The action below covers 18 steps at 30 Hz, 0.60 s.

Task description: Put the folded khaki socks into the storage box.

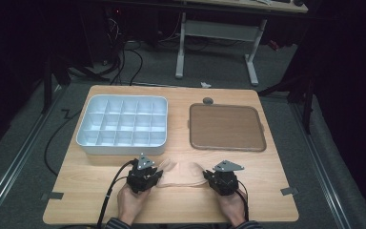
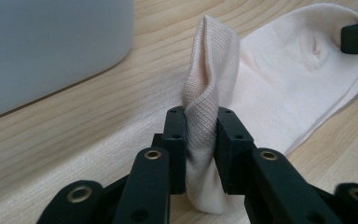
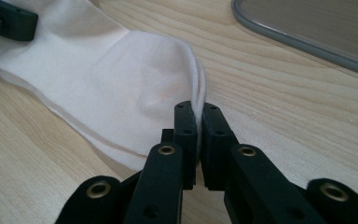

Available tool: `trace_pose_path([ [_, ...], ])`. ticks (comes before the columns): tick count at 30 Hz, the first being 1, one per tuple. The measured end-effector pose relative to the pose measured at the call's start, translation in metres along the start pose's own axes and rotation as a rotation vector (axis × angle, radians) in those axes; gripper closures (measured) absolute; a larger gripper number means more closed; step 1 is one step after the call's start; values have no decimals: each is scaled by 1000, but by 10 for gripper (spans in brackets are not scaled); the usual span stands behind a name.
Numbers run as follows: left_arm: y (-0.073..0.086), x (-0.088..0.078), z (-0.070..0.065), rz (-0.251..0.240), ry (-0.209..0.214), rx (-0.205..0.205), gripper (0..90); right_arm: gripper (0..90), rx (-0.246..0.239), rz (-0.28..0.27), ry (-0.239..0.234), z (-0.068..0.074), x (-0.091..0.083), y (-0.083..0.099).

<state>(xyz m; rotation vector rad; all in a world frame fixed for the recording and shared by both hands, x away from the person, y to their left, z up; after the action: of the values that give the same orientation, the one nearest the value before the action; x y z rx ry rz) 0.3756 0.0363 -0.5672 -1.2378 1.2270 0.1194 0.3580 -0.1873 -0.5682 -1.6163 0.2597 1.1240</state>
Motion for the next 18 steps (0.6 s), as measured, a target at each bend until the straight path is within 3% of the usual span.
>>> trace_pose_path([
  [6, 1, 0, 4, -6, -23, -23, 683, 857, 10, 9, 1, -2, 3, 2],
  [10, 3, -2, 9, -1, -48, -37, 615, 834, 17, -13, -9, -4, 7, 5],
  [18, 8, -7, 18, -15, -79, -86, 499, 691, 41, -43, -16, -10, 0, 5],
])
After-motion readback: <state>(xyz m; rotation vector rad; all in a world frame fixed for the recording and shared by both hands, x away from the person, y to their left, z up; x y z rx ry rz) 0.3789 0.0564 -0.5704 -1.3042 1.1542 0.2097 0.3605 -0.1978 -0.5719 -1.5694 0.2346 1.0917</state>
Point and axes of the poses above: each handheld gripper's, and its own axes: x roughly forward along the jaws, y roughly out of its underside, z roughly to its left, the point moved 7 cm from there along x, roughly forward along the jaws, and after that the axes turned 7 degrees about z, right-handed, at the moved point
